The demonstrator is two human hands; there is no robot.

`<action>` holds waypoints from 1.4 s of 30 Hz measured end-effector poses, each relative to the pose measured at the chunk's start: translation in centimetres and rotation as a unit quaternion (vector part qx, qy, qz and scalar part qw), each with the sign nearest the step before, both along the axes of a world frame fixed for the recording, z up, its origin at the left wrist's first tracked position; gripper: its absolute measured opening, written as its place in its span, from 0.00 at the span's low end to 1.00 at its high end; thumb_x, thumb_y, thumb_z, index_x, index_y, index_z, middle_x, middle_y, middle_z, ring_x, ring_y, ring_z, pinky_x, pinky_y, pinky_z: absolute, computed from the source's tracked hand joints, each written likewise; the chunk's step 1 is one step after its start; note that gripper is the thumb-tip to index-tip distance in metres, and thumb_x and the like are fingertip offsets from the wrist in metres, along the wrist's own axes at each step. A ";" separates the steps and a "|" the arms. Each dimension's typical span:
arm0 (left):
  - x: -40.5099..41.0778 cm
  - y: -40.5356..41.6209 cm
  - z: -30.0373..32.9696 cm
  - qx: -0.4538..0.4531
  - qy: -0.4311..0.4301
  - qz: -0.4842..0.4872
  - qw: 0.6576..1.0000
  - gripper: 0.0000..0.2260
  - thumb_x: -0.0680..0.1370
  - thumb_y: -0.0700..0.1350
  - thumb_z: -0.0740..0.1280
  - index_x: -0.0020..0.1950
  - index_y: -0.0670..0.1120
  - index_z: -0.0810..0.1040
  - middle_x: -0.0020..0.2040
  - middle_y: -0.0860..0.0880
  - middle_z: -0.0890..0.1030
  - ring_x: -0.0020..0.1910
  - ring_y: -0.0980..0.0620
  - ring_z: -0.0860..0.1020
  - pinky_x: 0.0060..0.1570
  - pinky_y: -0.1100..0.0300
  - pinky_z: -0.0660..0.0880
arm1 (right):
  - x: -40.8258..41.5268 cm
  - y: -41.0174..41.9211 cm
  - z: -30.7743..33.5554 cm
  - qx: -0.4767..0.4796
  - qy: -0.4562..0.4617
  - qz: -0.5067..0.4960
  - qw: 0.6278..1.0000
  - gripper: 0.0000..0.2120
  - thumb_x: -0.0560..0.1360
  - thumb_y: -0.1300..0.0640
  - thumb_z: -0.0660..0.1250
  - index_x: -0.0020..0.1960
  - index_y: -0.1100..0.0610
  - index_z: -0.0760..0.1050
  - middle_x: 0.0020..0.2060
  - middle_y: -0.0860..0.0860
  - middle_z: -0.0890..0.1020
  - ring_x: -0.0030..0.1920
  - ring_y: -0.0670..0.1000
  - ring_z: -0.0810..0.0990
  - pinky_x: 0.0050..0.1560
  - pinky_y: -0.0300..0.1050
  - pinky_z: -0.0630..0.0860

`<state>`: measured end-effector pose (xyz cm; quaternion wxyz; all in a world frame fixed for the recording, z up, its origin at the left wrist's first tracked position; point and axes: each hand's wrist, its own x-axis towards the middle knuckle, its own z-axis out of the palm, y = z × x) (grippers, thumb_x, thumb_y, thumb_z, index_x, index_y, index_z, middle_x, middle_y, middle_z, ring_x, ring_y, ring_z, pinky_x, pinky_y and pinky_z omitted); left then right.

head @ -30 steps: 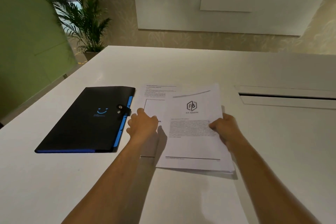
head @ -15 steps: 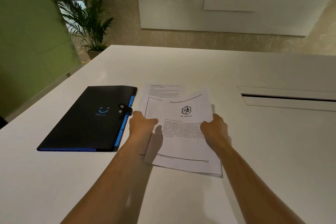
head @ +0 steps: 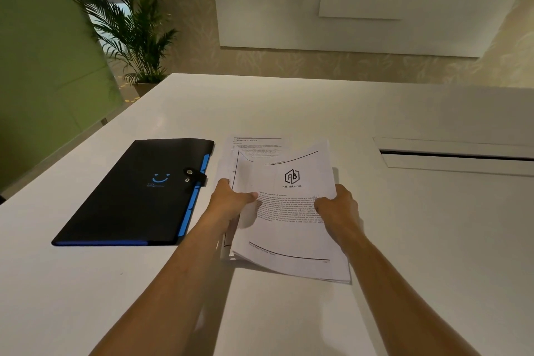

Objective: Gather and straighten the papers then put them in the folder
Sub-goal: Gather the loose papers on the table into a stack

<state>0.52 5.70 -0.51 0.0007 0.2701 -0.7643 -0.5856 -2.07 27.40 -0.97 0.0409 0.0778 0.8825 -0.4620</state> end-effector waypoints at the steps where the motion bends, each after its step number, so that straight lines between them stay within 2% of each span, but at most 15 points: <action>1: -0.1 0.0 0.0 0.006 0.004 -0.010 1.000 0.33 0.73 0.46 0.74 0.73 0.43 0.61 0.70 0.42 0.71 0.65 0.42 0.72 0.61 0.49 0.72 | 0.0 0.0 0.0 -0.004 -0.001 0.006 1.000 0.14 0.72 0.55 0.64 0.58 0.50 0.71 0.47 0.48 0.81 0.38 0.46 0.77 0.33 0.40 0.68; 5: 0.1 0.4 0.1 0.034 0.009 -0.048 0.998 0.28 0.71 0.41 0.76 0.65 0.44 0.67 0.62 0.43 0.76 0.58 0.44 0.75 0.58 0.47 0.75 | -0.1 -0.3 -0.7 0.011 0.015 0.015 1.000 0.12 0.69 0.54 0.63 0.52 0.50 0.71 0.43 0.46 0.81 0.40 0.50 0.80 0.38 0.45 0.76; 7: 0.2 0.4 0.0 0.044 0.016 -0.071 0.996 0.29 0.69 0.39 0.77 0.65 0.45 0.67 0.61 0.44 0.77 0.58 0.43 0.76 0.59 0.45 0.76 | -0.3 -0.4 -1.1 0.031 0.033 0.013 0.999 0.14 0.67 0.53 0.63 0.52 0.52 0.72 0.44 0.48 0.80 0.42 0.52 0.80 0.41 0.50 0.80; 10: 0.6 0.1 0.2 0.079 0.057 -0.091 0.991 0.28 0.70 0.35 0.76 0.66 0.45 0.69 0.60 0.46 0.79 0.58 0.45 0.78 0.57 0.50 0.77 | -0.6 -0.1 -1.6 0.020 0.043 0.007 0.999 0.19 0.64 0.49 0.64 0.54 0.50 0.72 0.45 0.50 0.80 0.44 0.54 0.80 0.46 0.56 0.81; 12: 0.8 -0.3 0.5 0.109 0.090 -0.099 0.985 0.28 0.70 0.35 0.75 0.66 0.46 0.70 0.60 0.47 0.80 0.58 0.46 0.79 0.57 0.51 0.77 | -0.8 0.4 -1.6 -0.061 0.018 -0.005 0.998 0.20 0.62 0.47 0.66 0.55 0.44 0.72 0.46 0.47 0.83 0.45 0.53 0.82 0.47 0.57 0.82; 15: 1.2 -0.8 1.6 0.139 0.127 -0.110 0.976 0.32 0.69 0.41 0.77 0.70 0.49 0.68 0.63 0.48 0.79 0.60 0.46 0.79 0.61 0.45 0.75 | -1.3 1.5 -1.3 -0.245 0.002 -0.002 0.969 0.21 0.64 0.50 0.73 0.56 0.40 0.74 0.49 0.45 0.85 0.49 0.51 0.85 0.55 0.59 0.81; 17: 1.4 -0.7 2.6 0.155 0.159 -0.135 0.966 0.31 0.69 0.42 0.76 0.69 0.50 0.68 0.61 0.47 0.80 0.59 0.45 0.80 0.58 0.44 0.77 | -1.7 2.2 -1.1 -0.384 -0.010 0.012 0.923 0.23 0.70 0.58 0.74 0.62 0.46 0.74 0.53 0.50 0.86 0.52 0.55 0.85 0.57 0.61 0.80; 19: 1.5 -0.4 3.5 0.144 0.182 -0.164 0.959 0.30 0.68 0.43 0.75 0.68 0.51 0.68 0.60 0.48 0.80 0.58 0.47 0.80 0.56 0.47 0.79 | -1.6 2.7 -0.6 -0.481 -0.026 0.056 0.875 0.23 0.74 0.66 0.69 0.67 0.53 0.72 0.56 0.56 0.85 0.55 0.60 0.84 0.56 0.60 0.80; 22: 1.4 -0.2 4.6 0.104 0.210 -0.181 0.955 0.31 0.68 0.44 0.74 0.68 0.50 0.67 0.61 0.48 0.79 0.59 0.48 0.79 0.57 0.49 0.78 | -1.5 3.2 0.8 -0.470 0.004 0.102 0.877 0.19 0.75 0.72 0.65 0.64 0.60 0.75 0.56 0.59 0.85 0.54 0.60 0.84 0.50 0.55 0.82; 25: 0.9 -0.2 5.8 0.055 0.242 -0.172 0.953 0.26 0.71 0.41 0.74 0.66 0.50 0.68 0.60 0.51 0.79 0.59 0.51 0.80 0.56 0.50 0.79 | -1.9 3.6 2.8 -0.433 0.119 0.089 0.889 0.18 0.73 0.75 0.66 0.58 0.59 0.77 0.52 0.56 0.86 0.52 0.59 0.85 0.48 0.50 0.83; 30: 0.4 0.2 8.4 0.008 0.315 -0.147 0.938 0.23 0.74 0.41 0.72 0.64 0.51 0.65 0.60 0.50 0.78 0.57 0.50 0.80 0.49 0.55 0.82 | -1.9 4.1 6.7 -0.391 0.261 0.097 0.877 0.21 0.71 0.69 0.70 0.62 0.57 0.73 0.58 0.58 0.83 0.56 0.58 0.83 0.51 0.52 0.82; 34: 0.5 0.2 8.4 0.030 0.351 -0.118 0.929 0.22 0.75 0.39 0.71 0.63 0.50 0.64 0.61 0.46 0.78 0.57 0.47 0.81 0.52 0.50 0.81 | -1.4 4.3 6.9 -0.354 0.261 0.097 0.893 0.23 0.66 0.62 0.71 0.59 0.54 0.71 0.56 0.55 0.82 0.54 0.56 0.83 0.49 0.50 0.81; 38: 0.8 1.7 6.4 0.042 0.331 -0.082 0.939 0.20 0.76 0.36 0.69 0.61 0.52 0.67 0.61 0.47 0.77 0.60 0.47 0.78 0.56 0.43 0.78 | -0.9 3.6 4.7 -0.369 0.222 0.076 0.900 0.28 0.62 0.63 0.70 0.61 0.58 0.71 0.55 0.59 0.82 0.52 0.58 0.83 0.47 0.52 0.80; 40: 0.9 2.9 5.5 0.039 0.339 -0.063 0.938 0.20 0.76 0.35 0.68 0.61 0.53 0.66 0.58 0.52 0.77 0.59 0.49 0.77 0.55 0.49 0.80 | -0.4 2.7 4.3 -0.358 0.221 0.073 0.904 0.25 0.62 0.64 0.69 0.59 0.57 0.74 0.52 0.57 0.84 0.50 0.57 0.84 0.44 0.49 0.81; 42: 1.1 3.8 5.3 0.025 0.353 -0.039 0.934 0.20 0.77 0.36 0.67 0.62 0.53 0.66 0.54 0.57 0.75 0.55 0.53 0.77 0.48 0.61 0.81 | 0.0 2.1 4.4 -0.336 0.224 0.079 0.911 0.23 0.63 0.62 0.69 0.58 0.57 0.75 0.50 0.55 0.85 0.47 0.55 0.85 0.42 0.47 0.82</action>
